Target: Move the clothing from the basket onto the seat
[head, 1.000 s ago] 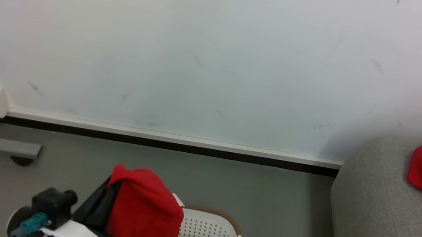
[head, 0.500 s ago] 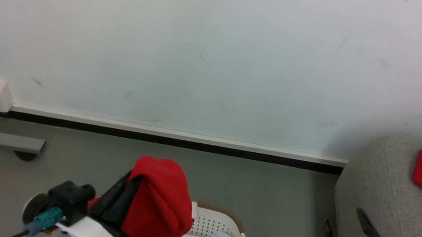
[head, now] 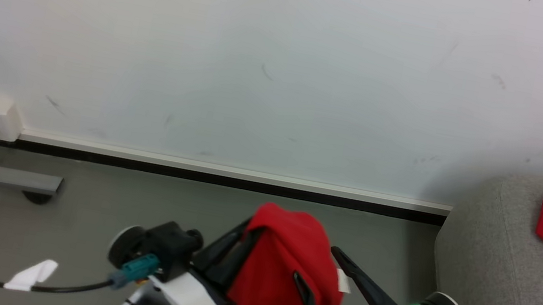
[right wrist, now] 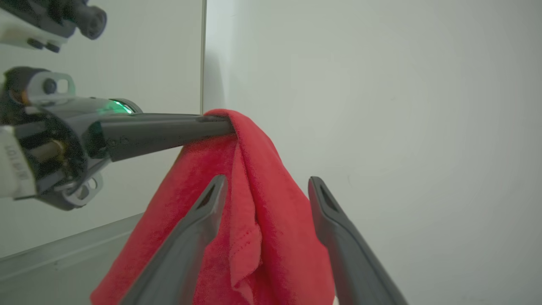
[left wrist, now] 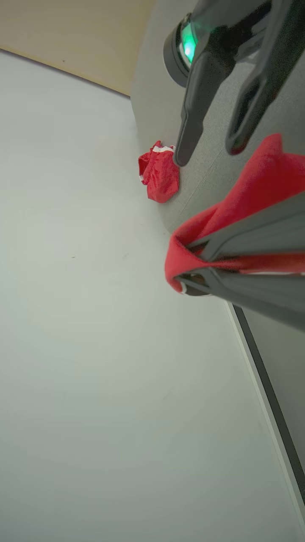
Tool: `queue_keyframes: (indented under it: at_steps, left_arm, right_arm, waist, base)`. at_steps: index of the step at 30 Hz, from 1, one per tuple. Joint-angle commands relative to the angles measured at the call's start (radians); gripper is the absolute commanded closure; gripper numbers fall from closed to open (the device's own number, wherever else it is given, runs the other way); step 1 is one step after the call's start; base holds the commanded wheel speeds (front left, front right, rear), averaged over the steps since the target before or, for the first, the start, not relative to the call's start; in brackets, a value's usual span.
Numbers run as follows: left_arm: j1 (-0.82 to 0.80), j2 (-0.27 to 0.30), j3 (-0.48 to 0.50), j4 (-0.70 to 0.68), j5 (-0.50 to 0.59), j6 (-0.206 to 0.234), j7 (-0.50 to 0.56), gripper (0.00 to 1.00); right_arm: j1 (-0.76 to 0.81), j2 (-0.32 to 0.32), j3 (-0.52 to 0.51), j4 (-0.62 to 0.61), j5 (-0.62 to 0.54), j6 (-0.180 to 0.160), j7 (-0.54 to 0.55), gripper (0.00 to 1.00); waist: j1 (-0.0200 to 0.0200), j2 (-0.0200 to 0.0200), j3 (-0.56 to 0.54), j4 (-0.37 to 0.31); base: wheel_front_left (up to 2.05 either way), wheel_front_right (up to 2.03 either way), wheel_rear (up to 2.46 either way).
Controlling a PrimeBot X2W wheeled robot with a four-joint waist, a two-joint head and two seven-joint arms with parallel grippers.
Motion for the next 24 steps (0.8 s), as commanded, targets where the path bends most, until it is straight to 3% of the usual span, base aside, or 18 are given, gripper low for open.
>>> queue_keyframes:
  at_steps: [1, 9, 10, 11, 12, 18, 19, 20, 21, 22, 24]
  left_arm:
    - [-0.015, -0.009, -0.011, 0.003, 0.011, -0.006, 0.001, 1.00]
    - [-0.046, -0.052, -0.113, -0.035, 0.004, -0.059, 0.034, 1.00]
    - [-0.047, -0.052, -0.121, -0.044, -0.001, -0.064, 0.035, 1.00]
    - [-0.048, -0.051, -0.126, -0.050, -0.002, -0.066, 0.039, 1.00]
    - [-0.046, -0.049, -0.128, -0.055, -0.004, -0.066, 0.041, 1.00]
    - [-0.030, -0.033, -0.125, -0.046, -0.012, -0.059, 0.034, 1.00]
    - [-0.029, -0.031, -0.125, -0.043, -0.011, -0.058, 0.031, 0.86]
    - [-0.028, -0.028, -0.123, -0.039, -0.009, -0.057, 0.028, 0.59]
    - [-0.027, -0.027, -0.122, -0.035, -0.008, -0.054, 0.024, 0.59]
    - [-0.024, -0.026, -0.123, -0.029, -0.008, -0.052, 0.021, 0.00]
    - [-0.023, -0.026, -0.121, -0.021, -0.010, -0.049, 0.016, 0.00]
  right_arm:
    - [-0.017, -0.001, 0.010, 0.014, 0.010, -0.003, 0.001, 0.00]
    - [-0.037, 0.013, 0.023, 0.092, -0.005, -0.003, 0.001, 0.00]
    - [-0.038, 0.012, 0.025, 0.107, 0.005, -0.003, 0.001, 0.24]
    - [-0.039, 0.014, 0.026, 0.117, 0.018, -0.003, 0.001, 0.72]
    - [-0.040, 0.015, 0.026, 0.126, 0.028, -0.003, 0.001, 1.00]
    - [-0.049, 0.005, 0.000, 0.130, 0.077, -0.003, 0.001, 1.00]
    - [-0.051, 0.003, -0.006, 0.127, 0.079, -0.003, 0.001, 1.00]
    - [-0.052, 0.000, -0.013, 0.122, 0.080, -0.003, 0.001, 1.00]
    - [-0.053, -0.003, -0.020, 0.118, 0.081, -0.003, 0.001, 1.00]
    - [-0.053, -0.007, -0.029, 0.113, 0.081, -0.003, 0.001, 1.00]
    - [-0.055, -0.016, -0.048, 0.099, 0.084, -0.003, 0.001, 1.00]
  waist:
    - [-0.0001, 0.0000, 0.000, 0.001]
    - [-0.0001, 0.0000, 0.001, 0.003]
    - [-0.0001, 0.0000, 0.001, 0.003]
    - [-0.0001, 0.0000, 0.000, 0.003]
    - [-0.0001, 0.0000, 0.001, 0.003]
    - [-0.0001, 0.0000, 0.005, -0.009]
    - [-0.0001, 0.0000, 0.007, -0.012]
    - [-0.0001, 0.0000, 0.009, -0.016]
    - [-0.0001, 0.0000, 0.010, -0.020]
    - [-0.0001, 0.0000, 0.012, -0.024]
    - [-0.0001, 0.0000, 0.019, -0.036]
  base:
    - [0.00, 0.00, 0.00]
    - [0.00, 0.00, 0.00]
    - [0.00, 0.00, 0.00]
    - [0.00, 0.00, 0.00]
    - [0.00, 0.00, 0.00]
    - [0.00, 0.00, 0.00]
    - [0.00, 0.00, 0.00]
    - [0.00, 0.00, 0.00]
    - [0.00, 0.00, 0.00]
    - [0.00, 0.00, 0.00]
    - [0.00, 0.00, 0.00]
